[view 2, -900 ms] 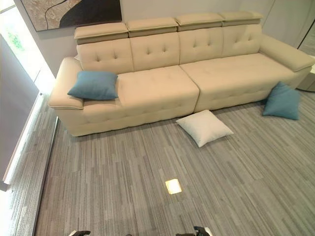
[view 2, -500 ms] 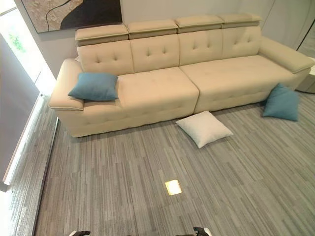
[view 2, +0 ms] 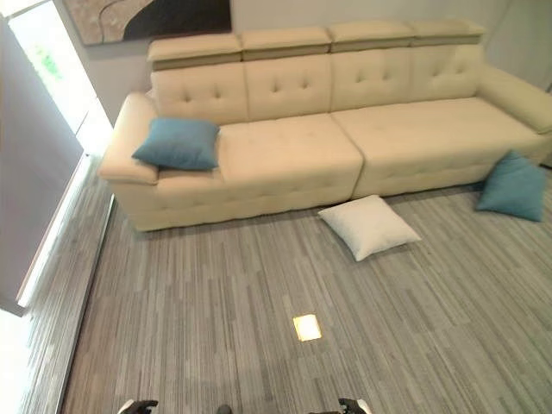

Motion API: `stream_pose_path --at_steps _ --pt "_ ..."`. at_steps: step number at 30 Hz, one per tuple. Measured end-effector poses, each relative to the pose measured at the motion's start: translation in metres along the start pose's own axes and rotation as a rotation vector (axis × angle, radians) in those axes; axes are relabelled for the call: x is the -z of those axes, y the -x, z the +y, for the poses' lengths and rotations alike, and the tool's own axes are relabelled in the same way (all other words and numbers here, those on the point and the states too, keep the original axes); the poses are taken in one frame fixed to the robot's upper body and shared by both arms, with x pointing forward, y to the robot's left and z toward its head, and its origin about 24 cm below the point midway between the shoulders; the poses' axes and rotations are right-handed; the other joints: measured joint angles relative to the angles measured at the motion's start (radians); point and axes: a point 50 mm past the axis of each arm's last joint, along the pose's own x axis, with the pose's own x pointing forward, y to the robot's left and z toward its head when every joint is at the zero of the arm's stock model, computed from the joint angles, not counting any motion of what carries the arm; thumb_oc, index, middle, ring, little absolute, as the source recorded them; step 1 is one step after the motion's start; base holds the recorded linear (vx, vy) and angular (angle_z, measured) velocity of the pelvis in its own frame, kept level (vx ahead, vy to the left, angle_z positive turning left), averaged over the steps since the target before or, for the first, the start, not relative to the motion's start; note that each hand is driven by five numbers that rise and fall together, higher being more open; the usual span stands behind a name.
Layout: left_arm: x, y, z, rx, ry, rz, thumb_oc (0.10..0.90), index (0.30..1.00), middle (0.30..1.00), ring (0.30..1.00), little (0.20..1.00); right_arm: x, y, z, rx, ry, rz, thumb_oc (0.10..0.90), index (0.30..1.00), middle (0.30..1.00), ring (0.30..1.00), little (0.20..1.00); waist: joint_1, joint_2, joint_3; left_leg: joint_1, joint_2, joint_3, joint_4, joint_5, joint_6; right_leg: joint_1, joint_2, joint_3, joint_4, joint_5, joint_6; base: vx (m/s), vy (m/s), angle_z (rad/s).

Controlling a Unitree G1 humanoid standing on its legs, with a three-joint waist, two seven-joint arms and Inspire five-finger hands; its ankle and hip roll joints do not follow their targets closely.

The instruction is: Pick up all the scattered cushions and arrange them neatly on the sofa.

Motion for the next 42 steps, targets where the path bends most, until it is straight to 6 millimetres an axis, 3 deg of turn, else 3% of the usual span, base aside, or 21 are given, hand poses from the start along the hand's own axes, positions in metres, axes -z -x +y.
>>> stream_pose_path --at_steps 2,3,5,9,11,15,18,22,23,25,26,27,30,31,32,33,34,35,36,39,42 --pt "-0.005 -0.001 0.002 -0.006 0.001 -0.013 0.800 0.900 0.900 0.900 0.900 -0.004 -0.001 -0.001 0.004 0.000 -0.011 0.800 0.900 0.900 0.900 0.900 0.017 -0.022 0.015 -0.022 -0.005 -0.007 0.013 0.009 -0.027 -0.011 -0.010 -0.017 0.000 0.011 -0.021 0.03 0.043 0.28" --pt "-0.010 -0.002 0.007 -0.016 0.000 -0.023 0.800 0.900 0.900 0.900 0.900 -0.007 -0.001 -0.003 0.011 -0.001 -0.019 0.800 0.900 0.900 0.900 0.900 0.011 -0.035 0.029 -0.072 -0.007 0.016 0.080 -0.020 -0.031 -0.017 -0.027 -0.054 -0.006 0.010 -0.045 0.04 0.067 0.46" --pt "-0.014 -0.003 0.011 -0.033 -0.004 -0.034 0.800 0.900 0.900 0.900 0.900 -0.007 -0.001 -0.003 0.012 -0.002 -0.016 0.800 0.900 0.900 0.900 0.900 0.009 -0.051 0.043 -0.087 0.010 0.056 0.088 -0.028 -0.023 -0.019 -0.041 -0.074 -0.007 0.006 -0.044 0.08 0.086 0.55" --pt "-0.012 -0.002 0.013 -0.042 -0.006 -0.027 0.800 0.900 0.900 0.900 0.900 -0.006 -0.001 -0.004 0.015 -0.008 -0.013 0.800 0.900 0.900 0.900 0.900 0.010 -0.034 0.053 -0.083 0.075 0.127 0.017 -0.027 -0.024 -0.037 -0.044 -0.088 -0.006 -0.005 -0.023 0.13 0.103 0.29" --pt "-0.006 -0.002 0.009 -0.032 -0.003 -0.012 0.800 0.900 0.900 0.900 0.900 -0.003 -0.001 -0.003 0.013 -0.006 -0.007 0.800 0.900 0.900 0.900 0.900 0.009 -0.008 0.045 -0.064 0.090 0.127 -0.016 0.015 -0.022 -0.037 -0.037 -0.087 0.006 -0.004 0.001 0.15 0.136 -0.03" --pt "-0.004 -0.001 0.008 -0.030 -0.005 -0.005 0.800 0.900 0.900 0.900 0.900 -0.006 0.000 0.003 -0.001 -0.008 -0.013 0.800 0.900 0.900 0.900 0.900 0.012 -0.024 0.050 0.001 0.053 0.137 -0.064 -0.004 0.026 -0.033 -0.089 -0.071 0.063 -0.036 0.064 0.16 0.239 -0.06" --pt "-0.010 -0.002 0.012 -0.037 -0.005 -0.021 0.800 0.900 0.900 0.900 0.900 -0.014 -0.001 0.002 0.000 -0.005 -0.034 0.800 0.900 0.900 0.900 0.900 0.018 -0.025 0.049 0.018 0.021 0.151 -0.074 -0.026 0.059 -0.089 -0.133 -0.028 0.190 -0.073 0.106 0.08 0.233 -0.09" --pt "-0.015 -0.003 0.015 -0.047 -0.006 -0.037 0.800 0.900 0.900 0.900 0.900 -0.027 -0.002 0.004 -0.007 0.014 -0.064 0.800 0.900 0.900 0.900 0.900 0.012 -0.022 0.047 0.045 0.010 0.147 -0.067 -0.044 0.093 -0.239 -0.183 0.027 0.550 -0.145 0.124 0.13 0.187 0.02" --pt "-0.017 -0.003 0.017 -0.052 -0.004 -0.046 0.800 0.900 0.900 0.900 0.900 -0.030 -0.002 0.004 -0.006 0.009 -0.079 0.800 0.900 0.900 0.900 0.900 0.012 -0.036 0.050 0.064 -0.007 0.125 -0.067 -0.063 0.121 -0.277 -0.186 0.058 0.632 -0.154 0.127 0.21 0.042 0.29" --pt "-0.019 -0.003 0.017 -0.052 -0.004 -0.049 0.800 0.900 0.900 0.900 0.900 -0.034 -0.001 0.005 -0.010 0.007 -0.100 0.800 0.900 0.900 0.900 0.900 0.012 -0.041 0.051 0.091 -0.009 0.109 -0.079 -0.075 0.140 -0.301 -0.157 0.088 0.641 -0.167 0.124 0.26 0.008 0.25" --pt "-0.016 -0.003 0.017 -0.050 0.007 -0.036 0.800 0.900 0.900 0.900 0.900 -0.036 -0.001 0.007 -0.015 0.006 -0.106 0.800 0.900 0.900 0.900 0.900 0.010 -0.039 0.051 0.106 -0.004 0.091 -0.091 -0.073 0.138 -0.312 -0.110 0.128 0.577 -0.168 0.125 0.15 -0.020 0.28" --pt "-0.016 -0.003 0.017 -0.051 0.018 -0.035 0.800 0.900 0.900 0.900 0.900 -0.036 -0.001 0.008 -0.016 0.006 -0.108 0.800 0.900 0.900 0.900 0.900 0.007 -0.040 0.052 0.107 -0.003 0.089 -0.091 -0.073 0.138 -0.314 -0.104 0.134 0.556 -0.167 0.125 0.22 -0.028 0.49" --pt "-0.015 -0.003 0.018 -0.056 0.070 -0.023 0.800 0.900 0.900 0.900 0.900 -0.041 -0.001 0.007 -0.017 -0.006 -0.127 0.800 0.900 0.900 0.900 0.900 -0.002 -0.056 0.059 0.115 -0.003 0.040 -0.089 -0.092 0.149 -0.402 -0.042 0.145 0.435 -0.118 0.088 0.20 -0.020 0.50" --pt "-0.011 -0.003 0.019 -0.058 0.084 -0.009 0.800 0.900 0.900 0.900 0.900 -0.039 -0.001 0.009 -0.021 -0.006 -0.120 0.800 0.900 0.900 0.900 0.900 -0.016 -0.061 0.061 0.128 -0.004 0.016 -0.090 -0.096 0.145 -0.403 -0.033 0.147 0.364 -0.081 0.097 0.38 -0.079 0.85" --pt "-0.006 -0.003 0.019 -0.059 0.087 0.013 0.800 0.900 0.900 0.900 0.900 -0.030 0.000 0.014 -0.033 -0.005 -0.091 0.800 0.900 0.900 0.900 0.900 -0.015 -0.078 0.061 0.165 -0.003 -0.030 -0.087 -0.143 0.125 -0.410 -0.015 0.168 0.267 0.005 0.096 0.39 -0.100 0.88" --pt "-0.002 -0.002 0.019 -0.060 0.085 0.020 0.800 0.900 0.900 0.900 0.900 -0.020 0.001 0.018 -0.044 -0.004 -0.063 0.800 0.900 0.900 0.900 0.900 -0.015 -0.092 0.055 0.177 -0.009 -0.045 -0.087 -0.154 0.121 -0.398 -0.022 0.164 0.245 0.022 0.096 0.31 -0.092 0.84" --pt "0.003 -0.001 0.019 -0.059 0.082 0.031 0.800 0.900 0.900 0.900 0.900 -0.010 0.002 0.020 -0.050 0.002 -0.027 0.800 0.900 0.900 0.900 0.900 -0.020 -0.091 0.054 0.203 -0.003 -0.084 -0.087 -0.179 0.109 -0.379 -0.021 0.155 0.265 0.062 0.044 0.28 -0.100 1.12" --pt "0.004 -0.001 0.011 -0.034 0.086 0.037 0.800 0.900 0.900 0.900 0.900 0.012 0.005 0.023 -0.059 0.010 0.042 0.800 0.900 0.900 0.900 0.900 -0.041 -0.065 0.030 0.213 0.025 -0.132 -0.063 -0.210 0.076 -0.333 0.000 0.110 0.243 0.048 0.020 0.25 -0.100 0.98" --pt "0.004 -0.001 0.009 -0.024 0.088 0.031 0.800 0.900 0.900 0.900 0.900 0.017 0.006 0.023 -0.060 0.013 0.064 0.800 0.900 0.900 0.900 0.900 -0.031 -0.057 0.025 0.225 0.035 -0.128 -0.051 -0.197 0.062 -0.313 0.012 0.107 0.229 0.043 0.011 0.30 -0.122 0.84" --pt "-0.001 -0.001 0.010 -0.023 0.094 0.011 0.800 0.900 0.900 0.900 0.900 0.016 0.005 0.020 -0.052 0.013 0.064 0.800 0.900 0.900 0.900 0.900 -0.033 -0.071 0.021 0.155 0.028 -0.112 0.160 -0.238 -0.016 -0.189 0.023 0.079 0.100 0.082 -0.047 0.10 -0.047 0.27" --pt "-0.014 -0.003 0.016 -0.037 0.107 -0.031 0.800 0.900 0.900 0.900 0.900 -0.016 0.000 0.008 -0.022 0.002 -0.038 0.800 0.900 0.900 0.900 0.900 -0.030 -0.088 0.029 0.004 0.016 -0.026 0.437 -0.262 -0.052 -0.144 0.020 0.096 0.044 0.083 -0.081 0.17 -0.044 -0.04"
